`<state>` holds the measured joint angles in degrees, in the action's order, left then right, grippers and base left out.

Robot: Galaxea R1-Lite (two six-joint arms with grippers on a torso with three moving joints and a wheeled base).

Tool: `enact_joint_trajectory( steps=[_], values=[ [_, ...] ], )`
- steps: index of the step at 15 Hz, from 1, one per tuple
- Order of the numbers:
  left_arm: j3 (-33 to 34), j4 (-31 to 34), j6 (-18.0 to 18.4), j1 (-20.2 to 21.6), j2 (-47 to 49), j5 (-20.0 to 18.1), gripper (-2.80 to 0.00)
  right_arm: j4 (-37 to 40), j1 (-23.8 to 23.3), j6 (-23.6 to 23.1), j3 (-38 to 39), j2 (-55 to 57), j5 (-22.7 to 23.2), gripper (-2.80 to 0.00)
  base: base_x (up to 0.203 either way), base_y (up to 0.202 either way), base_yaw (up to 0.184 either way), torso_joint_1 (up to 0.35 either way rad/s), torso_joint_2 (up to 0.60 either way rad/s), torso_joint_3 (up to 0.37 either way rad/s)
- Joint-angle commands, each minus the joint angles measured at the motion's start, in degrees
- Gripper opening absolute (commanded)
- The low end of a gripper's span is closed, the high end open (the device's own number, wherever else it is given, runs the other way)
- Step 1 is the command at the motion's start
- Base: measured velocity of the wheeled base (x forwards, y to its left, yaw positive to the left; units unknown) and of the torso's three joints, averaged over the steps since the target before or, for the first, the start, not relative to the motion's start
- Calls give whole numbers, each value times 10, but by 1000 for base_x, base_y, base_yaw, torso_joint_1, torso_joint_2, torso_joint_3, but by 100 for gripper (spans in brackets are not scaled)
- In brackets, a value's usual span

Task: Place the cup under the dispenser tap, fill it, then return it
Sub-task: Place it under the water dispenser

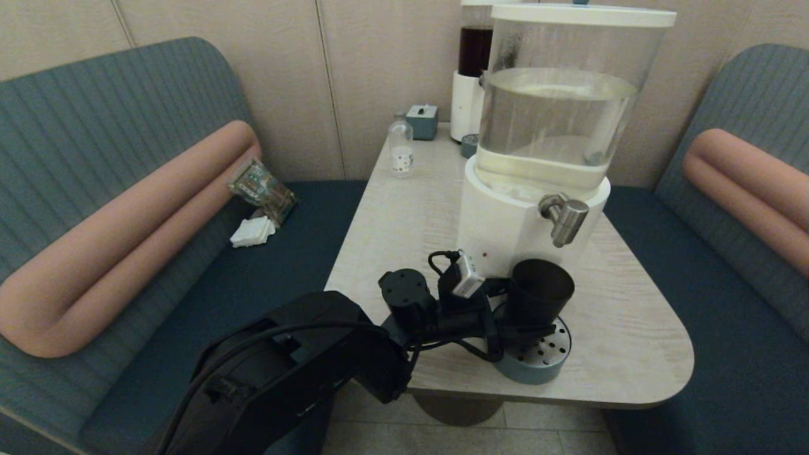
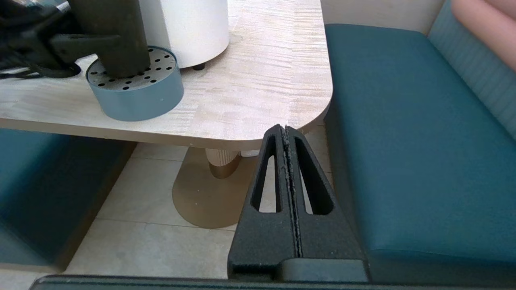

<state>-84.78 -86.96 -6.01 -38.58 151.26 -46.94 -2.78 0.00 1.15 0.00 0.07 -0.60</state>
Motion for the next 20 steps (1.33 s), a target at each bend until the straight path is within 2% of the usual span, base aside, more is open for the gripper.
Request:
enact_joint_trajectory(
  steps=[1, 7, 14, 20],
  values=[
    [-7, -7, -1, 0, 1, 2, 0, 0, 0, 0, 9, 0, 0, -280, 0, 0, 0, 0, 0, 0],
    [15, -7, 4, 0, -25, 6, 0, 0, 0, 0, 8, 0, 0, -280, 0, 0, 0, 0, 0, 0],
    [136, -7, 14, 0, -94, 7, 0, 0, -1, 0, 9, 0, 0, -280, 0, 0, 0, 0, 0, 0],
    [229, -7, 42, 1, -135, 6, 0, 0, -1, 0, 9, 0, 0, -280, 0, 0, 0, 0, 0, 0]
  ],
)
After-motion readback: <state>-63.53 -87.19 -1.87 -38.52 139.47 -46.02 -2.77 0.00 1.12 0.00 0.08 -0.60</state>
